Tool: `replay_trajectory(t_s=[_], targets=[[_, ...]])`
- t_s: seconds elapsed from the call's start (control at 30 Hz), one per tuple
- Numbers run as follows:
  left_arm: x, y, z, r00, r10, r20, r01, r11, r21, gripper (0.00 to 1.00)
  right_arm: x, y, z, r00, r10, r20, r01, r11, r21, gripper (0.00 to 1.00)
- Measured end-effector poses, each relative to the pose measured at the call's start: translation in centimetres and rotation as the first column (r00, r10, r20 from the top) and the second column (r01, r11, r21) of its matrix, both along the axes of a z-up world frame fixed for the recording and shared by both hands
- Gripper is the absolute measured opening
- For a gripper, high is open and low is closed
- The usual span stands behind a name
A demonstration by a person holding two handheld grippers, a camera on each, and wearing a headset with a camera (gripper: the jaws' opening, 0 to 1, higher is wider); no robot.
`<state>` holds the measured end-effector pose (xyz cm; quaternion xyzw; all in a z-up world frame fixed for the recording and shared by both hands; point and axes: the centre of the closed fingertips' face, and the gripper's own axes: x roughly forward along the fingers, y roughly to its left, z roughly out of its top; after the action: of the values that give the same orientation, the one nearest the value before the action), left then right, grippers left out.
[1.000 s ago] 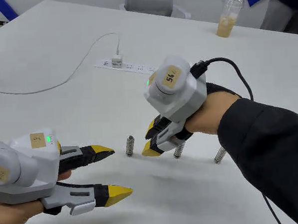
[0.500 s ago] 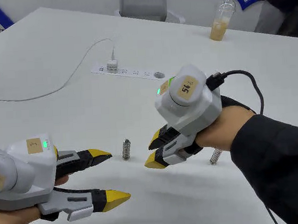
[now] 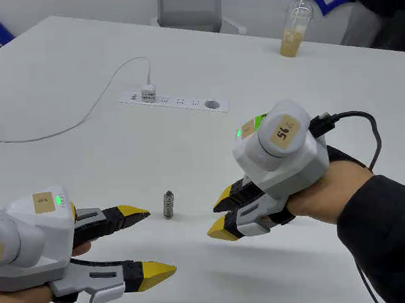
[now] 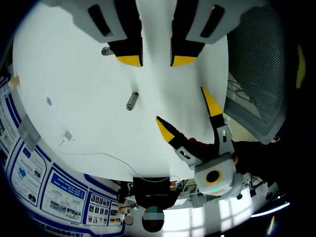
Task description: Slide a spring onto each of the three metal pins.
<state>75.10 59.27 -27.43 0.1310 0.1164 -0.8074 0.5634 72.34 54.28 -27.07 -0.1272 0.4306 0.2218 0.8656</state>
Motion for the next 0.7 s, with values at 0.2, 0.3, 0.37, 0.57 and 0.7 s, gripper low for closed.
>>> replay_trajectory(t_s=[0.2, 0.3, 0.37, 0.57, 0.7], targets=[[0.0, 0.1, 0.0, 1.000, 0.001, 0.001, -0.001, 1.000, 0.001, 0.58, -1.0, -0.1, -0.1, 1.000, -0.022, 0.011, 0.022, 1.000, 0.011, 0.23], [-0.1, 0.1, 0.0, 1.000, 0.001, 0.001, -0.001, 1.000, 0.002, 0.58, -1.5, -0.3, -0.1, 0.999, -0.034, 0.016, 0.034, 0.999, 0.015, 0.23], [-0.1, 0.1, 0.0, 1.000, 0.001, 0.000, -0.001, 1.000, 0.002, 0.58, -1.8, -0.4, 0.0, 0.999, -0.042, 0.019, 0.042, 0.999, 0.017, 0.24], [-0.2, 0.0, 0.0, 1.000, 0.000, 0.000, 0.000, 1.000, 0.000, 0.58, -2.6, -1.1, 0.0, 0.997, -0.073, 0.031, 0.072, 0.997, 0.022, 0.24], [-0.2, 0.0, -0.1, 1.000, 0.002, -0.001, -0.002, 1.000, 0.001, 0.59, -3.1, -1.7, -0.2, 0.995, -0.097, 0.036, 0.096, 0.995, 0.032, 0.24]])
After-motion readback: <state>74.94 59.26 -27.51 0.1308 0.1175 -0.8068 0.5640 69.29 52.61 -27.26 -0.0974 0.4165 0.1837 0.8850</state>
